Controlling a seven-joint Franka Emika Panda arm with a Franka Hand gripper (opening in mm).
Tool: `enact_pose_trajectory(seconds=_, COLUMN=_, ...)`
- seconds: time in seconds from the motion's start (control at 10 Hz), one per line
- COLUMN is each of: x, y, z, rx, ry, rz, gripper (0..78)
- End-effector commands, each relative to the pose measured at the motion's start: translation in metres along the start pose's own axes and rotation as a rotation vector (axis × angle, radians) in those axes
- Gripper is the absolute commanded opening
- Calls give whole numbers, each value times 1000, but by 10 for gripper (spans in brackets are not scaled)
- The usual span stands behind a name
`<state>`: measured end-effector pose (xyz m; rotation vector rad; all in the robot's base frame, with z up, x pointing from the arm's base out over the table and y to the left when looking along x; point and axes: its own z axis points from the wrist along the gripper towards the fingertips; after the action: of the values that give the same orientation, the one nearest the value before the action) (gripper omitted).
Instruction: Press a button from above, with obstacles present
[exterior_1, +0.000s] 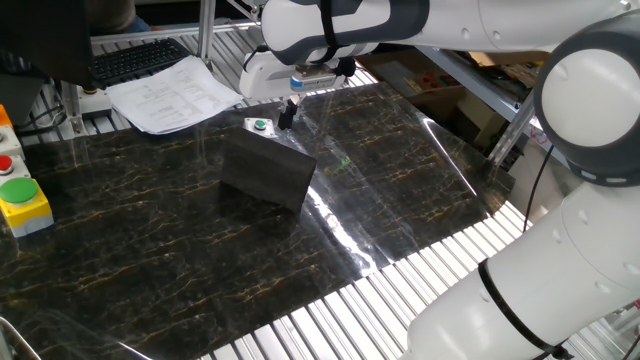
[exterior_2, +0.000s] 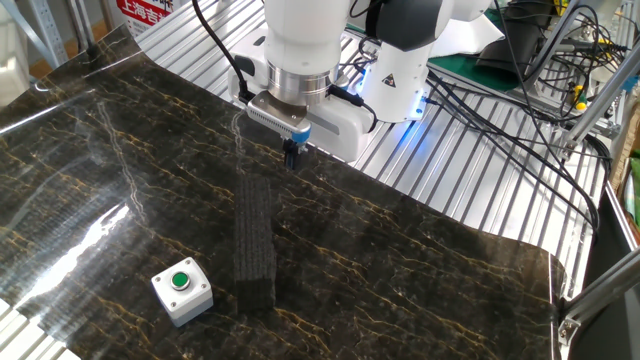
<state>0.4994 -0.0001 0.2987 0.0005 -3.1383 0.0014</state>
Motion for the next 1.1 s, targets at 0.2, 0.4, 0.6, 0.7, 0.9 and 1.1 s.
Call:
enact_pose_trajectory(seconds=0.2, x=0, y=0, z=0, rx=-19, ry=49, rz=309, gripper=0)
enact_pose_trajectory(seconds=0.4, x=0, y=0, z=0, rx=-20, ry=50, rz=308, gripper=0)
enact_pose_trajectory(seconds=0.6, x=0, y=0, z=0, rx=-21, ry=51, rz=309, gripper=0)
enact_pose_trajectory(seconds=0.7, x=-2, y=-2, z=2, rx=-20, ry=53, rz=291, gripper=0)
enact_pose_trajectory(seconds=0.9, x=-8, y=-12, z=7, rx=-19, ry=49, rz=263, gripper=0)
enact_pose_trajectory(seconds=1.1, x=-16, y=-21, z=12, rx=-9, ry=44, rz=238, gripper=0)
